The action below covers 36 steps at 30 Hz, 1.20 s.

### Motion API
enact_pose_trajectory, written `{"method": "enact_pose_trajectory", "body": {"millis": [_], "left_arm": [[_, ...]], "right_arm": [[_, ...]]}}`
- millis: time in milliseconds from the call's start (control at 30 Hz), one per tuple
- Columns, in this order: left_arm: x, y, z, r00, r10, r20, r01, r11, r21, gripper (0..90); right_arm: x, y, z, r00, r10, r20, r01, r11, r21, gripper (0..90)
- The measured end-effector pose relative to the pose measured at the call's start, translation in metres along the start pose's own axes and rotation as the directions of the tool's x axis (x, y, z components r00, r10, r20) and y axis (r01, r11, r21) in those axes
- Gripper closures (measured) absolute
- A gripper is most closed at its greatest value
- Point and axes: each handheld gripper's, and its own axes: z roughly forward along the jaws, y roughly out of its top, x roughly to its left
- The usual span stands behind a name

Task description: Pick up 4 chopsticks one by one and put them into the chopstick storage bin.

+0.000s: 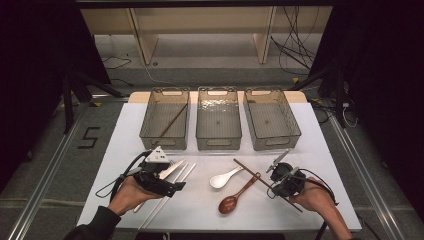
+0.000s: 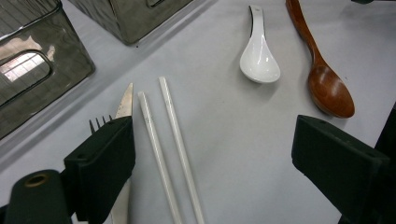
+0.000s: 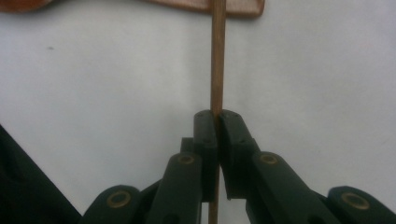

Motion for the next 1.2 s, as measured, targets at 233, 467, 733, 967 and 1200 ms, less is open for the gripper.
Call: {"method": "enact_pose_trajectory", "body": {"millis": [233,467,733,967,1200], "left_arm": [[0.000,0.001,0.000,0.9999,0.011,0.006,-0.011,0.9999,0.000,13.1],[0.006,0.005,-0.010,0.9996,0.019,0.019,-0.019,0.9998,-0.009,13.0],[-0.004,0.010,-0.009,0.9970,0.059,0.050,-0.060,0.9981,0.014,13.0],[-0.011,0.015,-0.005,0.9934,0.087,0.075,-0.090,0.9953,0.035,13.2],[-0.020,0.024,0.003,0.9846,0.135,0.111,-0.142,0.9880,0.061,14.2]], "right_arm": [[0.017,0.008,-0.015,0.9975,-0.070,-0.014,0.069,0.995,-0.069,86.5],[0.041,0.021,-0.026,0.9858,-0.165,-0.033,0.160,0.981,-0.109,86.5],[0.062,0.028,-0.027,0.9641,-0.265,-0.021,0.261,0.959,-0.113,86.5],[0.074,0.032,-0.026,0.9512,-0.307,-0.032,0.302,0.947,-0.111,86.4],[0.079,0.033,-0.025,0.9340,-0.356,-0.025,0.351,0.929,-0.115,86.4]]}}
